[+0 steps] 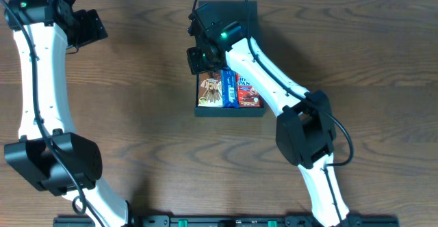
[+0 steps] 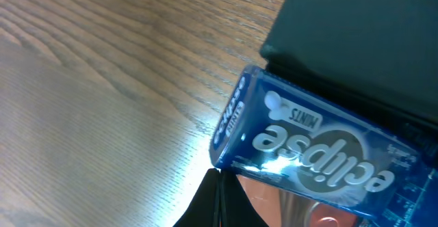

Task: Pack container
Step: 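Insert the mints tin into the box's left side and release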

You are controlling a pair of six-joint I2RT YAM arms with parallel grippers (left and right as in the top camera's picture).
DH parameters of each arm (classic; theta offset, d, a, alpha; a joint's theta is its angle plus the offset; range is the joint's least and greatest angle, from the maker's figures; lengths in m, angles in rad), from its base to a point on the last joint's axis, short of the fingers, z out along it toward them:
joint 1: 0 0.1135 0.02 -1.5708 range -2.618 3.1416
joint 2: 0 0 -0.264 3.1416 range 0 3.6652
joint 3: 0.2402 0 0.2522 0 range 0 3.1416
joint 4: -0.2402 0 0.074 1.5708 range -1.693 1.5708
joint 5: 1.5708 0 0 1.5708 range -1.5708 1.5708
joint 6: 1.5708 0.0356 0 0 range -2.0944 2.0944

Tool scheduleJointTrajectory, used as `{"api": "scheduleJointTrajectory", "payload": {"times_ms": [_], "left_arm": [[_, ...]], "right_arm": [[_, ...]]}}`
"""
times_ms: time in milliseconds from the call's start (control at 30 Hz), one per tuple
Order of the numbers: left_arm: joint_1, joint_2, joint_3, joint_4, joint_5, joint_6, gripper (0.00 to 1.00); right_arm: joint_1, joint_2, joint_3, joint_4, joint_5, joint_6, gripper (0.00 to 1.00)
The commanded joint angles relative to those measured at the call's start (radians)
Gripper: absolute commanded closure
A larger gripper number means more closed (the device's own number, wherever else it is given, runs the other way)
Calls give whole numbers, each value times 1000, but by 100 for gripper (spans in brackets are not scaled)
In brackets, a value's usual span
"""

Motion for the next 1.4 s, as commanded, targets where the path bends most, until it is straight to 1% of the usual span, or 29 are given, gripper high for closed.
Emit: {"api": "scheduleJointTrajectory", "payload": {"times_ms": [0,100,200,300,667,900,1067,1233,1267,1300,1367], "left_arm": [[6,5,15,-5,8,14,3],[6,5,15,-7,21,14,3],[6,5,15,-7,23,14,3],[6,5,15,-6,23,14,3],[6,5,15,-7,23,14,3],[6,5,15,-7,23,14,3],[6,5,15,-7,23,14,3],[6,5,15,-7,23,14,3],[6,5,15,-7,23,14,3],[6,5,15,-7,23,14,3],[6,5,15,-7,23,14,3]], "right_arm": [[-7,18,54,0,-13,-14,99],[-11,18,145,-1,-146,-72,99],[-11,18,215,8,-109,-72,99],[-11,22,213,10,-47,-73,99],[-20,130,207,-67,-30,-76,99],[-29,152,207,-119,71,-76,99],[-32,150,214,-119,56,-77,99],[-32,130,305,-144,-66,-133,99],[-32,122,339,-163,-64,-148,94],[-33,117,364,-177,-62,-172,84],[-43,102,431,-224,-49,-227,56]]}}
